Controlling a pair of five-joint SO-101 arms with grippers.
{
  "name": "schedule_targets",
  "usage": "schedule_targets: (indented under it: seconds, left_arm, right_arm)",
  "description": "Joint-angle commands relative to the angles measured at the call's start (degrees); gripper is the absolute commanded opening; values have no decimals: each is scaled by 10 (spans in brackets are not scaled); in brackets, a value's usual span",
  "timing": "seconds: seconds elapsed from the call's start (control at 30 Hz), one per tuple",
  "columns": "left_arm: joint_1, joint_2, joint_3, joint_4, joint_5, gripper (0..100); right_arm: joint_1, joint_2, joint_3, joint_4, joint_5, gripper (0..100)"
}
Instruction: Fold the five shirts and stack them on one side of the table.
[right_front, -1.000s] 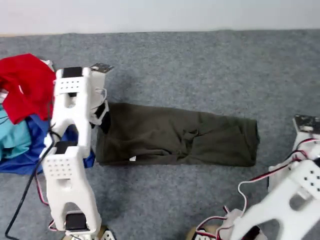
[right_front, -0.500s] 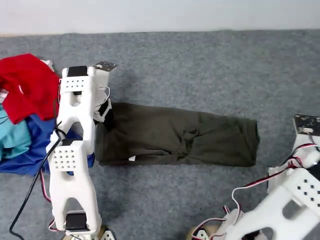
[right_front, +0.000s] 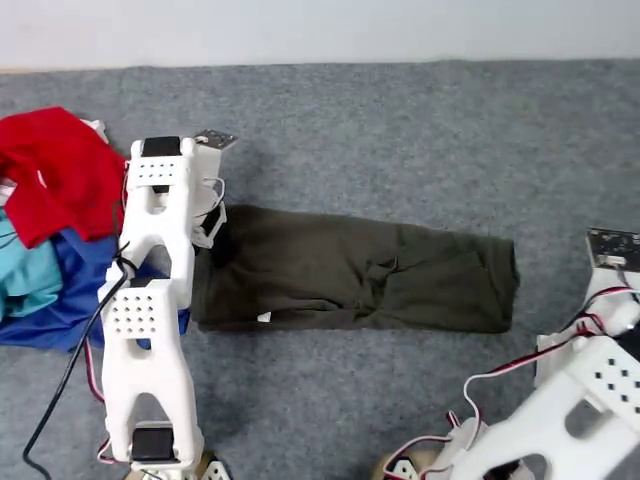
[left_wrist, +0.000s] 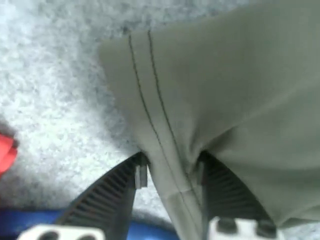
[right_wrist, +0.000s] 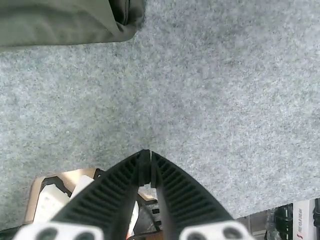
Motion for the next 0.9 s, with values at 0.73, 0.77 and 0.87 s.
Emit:
schedule_targets:
  seconds: [0.73, 0.77, 0.87]
  left_arm:
    - [153, -226, 76, 13, 11, 2]
    - [164, -251, 86, 13, 11, 2]
    - [200, -309, 103, 13, 11, 2]
  right_arm:
    - [2, -13, -4, -7, 0, 23]
    - [2, -14, -2, -7, -1, 23]
    - [2, -17, 18, -7, -1, 23]
